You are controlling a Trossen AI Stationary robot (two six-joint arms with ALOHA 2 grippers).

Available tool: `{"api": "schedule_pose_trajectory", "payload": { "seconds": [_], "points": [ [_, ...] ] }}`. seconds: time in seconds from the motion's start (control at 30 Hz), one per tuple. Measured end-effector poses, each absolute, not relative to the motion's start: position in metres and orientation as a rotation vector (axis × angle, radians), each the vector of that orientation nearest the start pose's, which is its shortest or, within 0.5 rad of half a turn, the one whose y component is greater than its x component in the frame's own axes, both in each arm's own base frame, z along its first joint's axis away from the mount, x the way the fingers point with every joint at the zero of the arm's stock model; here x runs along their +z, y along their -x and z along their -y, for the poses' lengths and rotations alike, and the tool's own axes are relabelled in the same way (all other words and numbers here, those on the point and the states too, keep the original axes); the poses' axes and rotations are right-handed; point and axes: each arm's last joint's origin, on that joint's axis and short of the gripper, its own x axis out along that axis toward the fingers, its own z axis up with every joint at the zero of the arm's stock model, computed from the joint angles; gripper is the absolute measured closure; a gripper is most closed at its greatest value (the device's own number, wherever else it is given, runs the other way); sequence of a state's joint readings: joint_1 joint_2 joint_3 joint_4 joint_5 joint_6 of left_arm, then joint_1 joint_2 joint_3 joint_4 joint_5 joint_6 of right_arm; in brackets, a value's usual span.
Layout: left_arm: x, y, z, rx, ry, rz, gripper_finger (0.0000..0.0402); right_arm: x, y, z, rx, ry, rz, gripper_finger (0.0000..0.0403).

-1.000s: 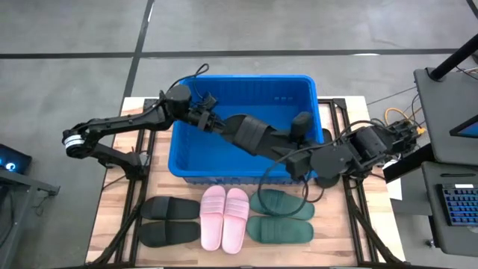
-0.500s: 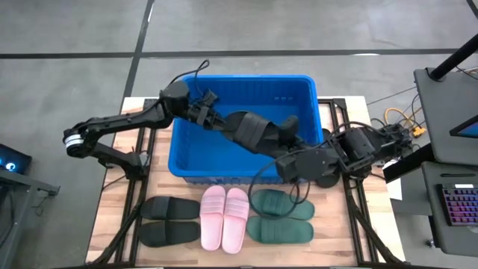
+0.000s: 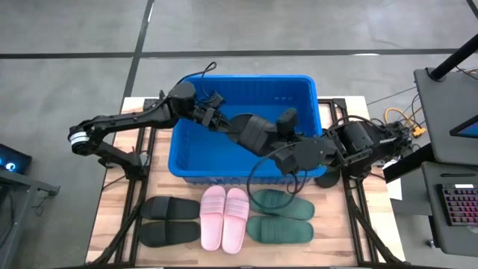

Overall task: Pick and place slides into bin
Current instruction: Put the black slide into the blue bin

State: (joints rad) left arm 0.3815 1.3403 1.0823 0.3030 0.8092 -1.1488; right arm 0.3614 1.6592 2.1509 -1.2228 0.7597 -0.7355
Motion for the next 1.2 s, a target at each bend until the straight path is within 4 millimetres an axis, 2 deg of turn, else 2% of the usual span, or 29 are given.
{"api": "schedule_pose_trajectory", "payload": {
  "seconds": [0.3, 0.5, 0.63, 0.83, 1.03, 1.2],
  "points": [
    [0.371, -0.286, -0.09, -0.444, 1.081, -0.206, 0.0376, 0.477, -0.29, -0.077, -0.154, 1.097, -0.749, 0.0197],
    [0.369, -0.286, -0.09, -0.447, 1.083, -0.213, 0.0376, 0.483, -0.296, -0.081, -0.124, 1.091, -0.655, 0.0199],
    [0.37, -0.286, -0.09, -0.445, 1.08, -0.208, 0.0376, 0.483, -0.297, -0.081, -0.104, 1.09, -0.643, 0.0213],
    [0.369, -0.286, -0.09, -0.445, 1.067, -0.205, 0.0376, 0.48, -0.3, -0.079, -0.089, 1.086, -0.649, 0.0261],
    [0.37, -0.285, -0.09, -0.459, 1.039, -0.195, 0.0376, 0.478, -0.303, -0.078, -0.114, 1.023, -0.652, 0.0372],
    [0.371, -0.285, -0.09, -0.462, 1.034, -0.188, 0.0375, 0.478, -0.304, -0.077, -0.117, 1.028, -0.648, 0.039]
  ]
}}
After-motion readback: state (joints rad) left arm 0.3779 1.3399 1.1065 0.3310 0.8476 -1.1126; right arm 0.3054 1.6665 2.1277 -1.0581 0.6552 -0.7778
